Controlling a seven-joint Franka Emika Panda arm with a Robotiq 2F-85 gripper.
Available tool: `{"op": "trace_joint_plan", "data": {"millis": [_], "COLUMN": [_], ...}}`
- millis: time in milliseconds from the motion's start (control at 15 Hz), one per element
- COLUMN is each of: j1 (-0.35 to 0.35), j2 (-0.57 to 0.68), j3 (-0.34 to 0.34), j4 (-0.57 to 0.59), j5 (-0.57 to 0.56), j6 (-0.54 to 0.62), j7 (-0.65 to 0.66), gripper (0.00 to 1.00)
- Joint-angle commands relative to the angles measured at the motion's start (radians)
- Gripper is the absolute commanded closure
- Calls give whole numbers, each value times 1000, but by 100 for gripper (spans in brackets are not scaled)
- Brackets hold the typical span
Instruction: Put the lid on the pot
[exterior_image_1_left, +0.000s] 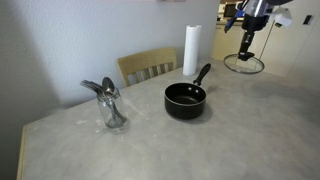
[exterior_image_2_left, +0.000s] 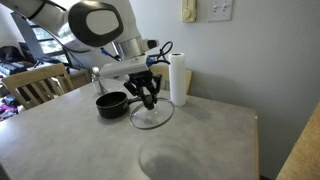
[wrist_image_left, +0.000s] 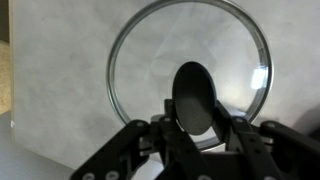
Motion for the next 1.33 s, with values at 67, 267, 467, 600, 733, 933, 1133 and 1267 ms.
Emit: {"op": "trace_joint_plan", "data": {"millis": [67, 267, 467, 600, 733, 933, 1133, 1267], "j1": [62, 124, 191, 226, 253, 273, 285, 290], "j2": [-17, -10, 1, 10, 22, 56, 89, 105], "j3": [16, 41, 59, 67, 72, 84, 95, 100], "j4": [26, 43, 70, 89, 107, 136, 165, 180], "j5": [-30, -26, -39, -44, -45, -30, -23, -24], "j6": [-57, -70, -98, -116, -129, -128, -135, -143], "j7": [62, 154, 266, 326, 371, 408, 414, 403], "gripper": [86, 86, 86, 86, 86, 86, 86, 86]}}
